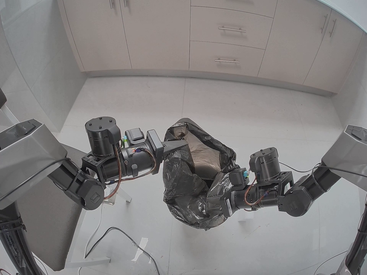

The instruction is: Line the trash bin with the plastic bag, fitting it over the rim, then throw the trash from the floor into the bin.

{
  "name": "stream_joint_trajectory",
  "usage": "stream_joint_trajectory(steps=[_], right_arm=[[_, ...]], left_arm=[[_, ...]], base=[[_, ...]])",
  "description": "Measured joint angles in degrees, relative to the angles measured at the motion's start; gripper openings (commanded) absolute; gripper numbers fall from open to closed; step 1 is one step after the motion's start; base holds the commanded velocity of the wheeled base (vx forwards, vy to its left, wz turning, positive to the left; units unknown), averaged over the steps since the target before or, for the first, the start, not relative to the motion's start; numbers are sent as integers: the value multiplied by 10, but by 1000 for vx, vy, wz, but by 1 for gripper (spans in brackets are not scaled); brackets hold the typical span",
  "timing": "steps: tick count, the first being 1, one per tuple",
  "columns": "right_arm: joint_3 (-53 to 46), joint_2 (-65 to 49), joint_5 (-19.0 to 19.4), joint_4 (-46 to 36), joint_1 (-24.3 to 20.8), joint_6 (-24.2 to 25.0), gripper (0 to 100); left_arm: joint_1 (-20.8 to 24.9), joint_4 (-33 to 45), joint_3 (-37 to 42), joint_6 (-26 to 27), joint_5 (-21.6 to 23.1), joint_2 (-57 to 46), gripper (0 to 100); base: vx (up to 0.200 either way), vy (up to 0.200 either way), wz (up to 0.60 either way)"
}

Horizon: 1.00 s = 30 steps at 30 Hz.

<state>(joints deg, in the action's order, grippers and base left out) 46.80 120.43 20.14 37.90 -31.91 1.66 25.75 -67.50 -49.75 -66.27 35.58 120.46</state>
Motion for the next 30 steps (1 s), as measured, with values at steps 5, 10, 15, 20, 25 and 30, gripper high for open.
stream_joint_trajectory(steps=[5, 10, 15, 20, 25, 30], right_arm=[[13, 28, 0, 22, 4, 1, 0], [26, 50, 0, 25, 9, 1, 0], [37, 69, 0, 27, 17, 2, 0], [44, 87, -3, 53, 26, 3, 0], [45, 106, -5, 85, 36, 2, 0], [45, 122, -6, 95, 40, 1, 0]], left_arm=[[0, 0, -4, 1, 0, 6, 0], [0, -2, -11, 1, -2, 16, 0], [0, -33, -18, 1, -1, 36, 0], [0, -54, -20, 1, 0, 58, 0], [-1, -56, -21, 1, 0, 73, 0], [-1, -56, -24, 1, 0, 83, 0]], base=[[0, 0, 0], [0, 0, 0], [0, 0, 0], [0, 0, 0], [0, 0, 0], [0, 0, 0]])
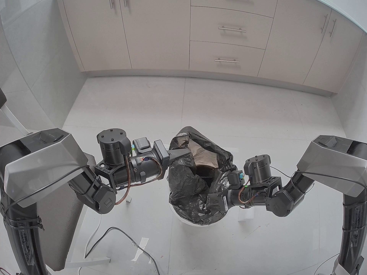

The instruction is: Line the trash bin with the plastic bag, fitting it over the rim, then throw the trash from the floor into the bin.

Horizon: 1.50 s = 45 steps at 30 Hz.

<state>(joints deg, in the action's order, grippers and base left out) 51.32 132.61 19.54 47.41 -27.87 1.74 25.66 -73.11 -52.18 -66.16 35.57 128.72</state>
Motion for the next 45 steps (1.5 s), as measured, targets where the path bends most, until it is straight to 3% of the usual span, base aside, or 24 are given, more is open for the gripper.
stream_joint_trajectory(steps=[45], right_arm=[[-31, 56, -16, 55, 5, -2, 0]], left_arm=[[7, -16, 30, 5, 0, 48, 0]], base=[[0, 0, 0]])
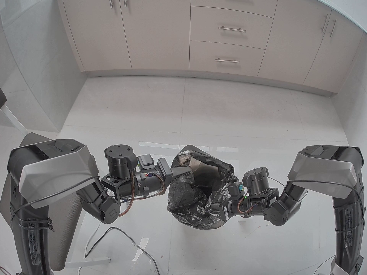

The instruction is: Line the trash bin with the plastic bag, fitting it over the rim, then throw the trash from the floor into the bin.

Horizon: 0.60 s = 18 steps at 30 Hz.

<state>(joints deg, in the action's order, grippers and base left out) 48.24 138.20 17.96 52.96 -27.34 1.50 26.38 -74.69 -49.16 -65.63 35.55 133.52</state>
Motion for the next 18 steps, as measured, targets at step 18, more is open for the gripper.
stream_joint_trajectory(steps=[18], right_arm=[[-31, -20, 2, 1, -4, -2, 0]], left_arm=[[17, 0, 43, 0, -1, -30, 0]], base=[[0, 0, 0]])
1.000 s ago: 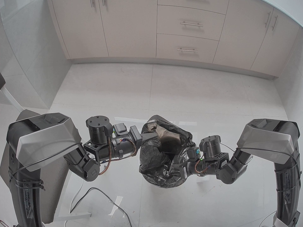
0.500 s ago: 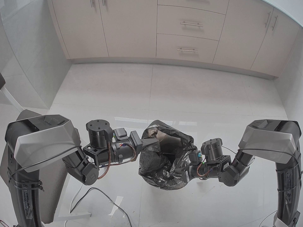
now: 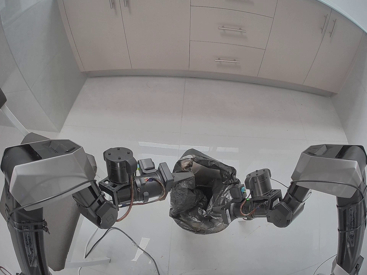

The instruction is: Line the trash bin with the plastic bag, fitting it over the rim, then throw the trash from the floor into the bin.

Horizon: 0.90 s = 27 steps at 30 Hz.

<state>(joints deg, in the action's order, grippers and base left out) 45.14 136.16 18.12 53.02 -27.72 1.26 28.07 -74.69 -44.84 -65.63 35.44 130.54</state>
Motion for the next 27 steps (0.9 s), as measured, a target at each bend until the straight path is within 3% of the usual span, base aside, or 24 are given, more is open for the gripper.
stream_joint_trajectory(steps=[27], right_arm=[[-14, 13, -25, 0, 22, -18, 0]], left_arm=[[0, -1, 5, 7, -2, 27, 0]], base=[[0, 0, 0]])
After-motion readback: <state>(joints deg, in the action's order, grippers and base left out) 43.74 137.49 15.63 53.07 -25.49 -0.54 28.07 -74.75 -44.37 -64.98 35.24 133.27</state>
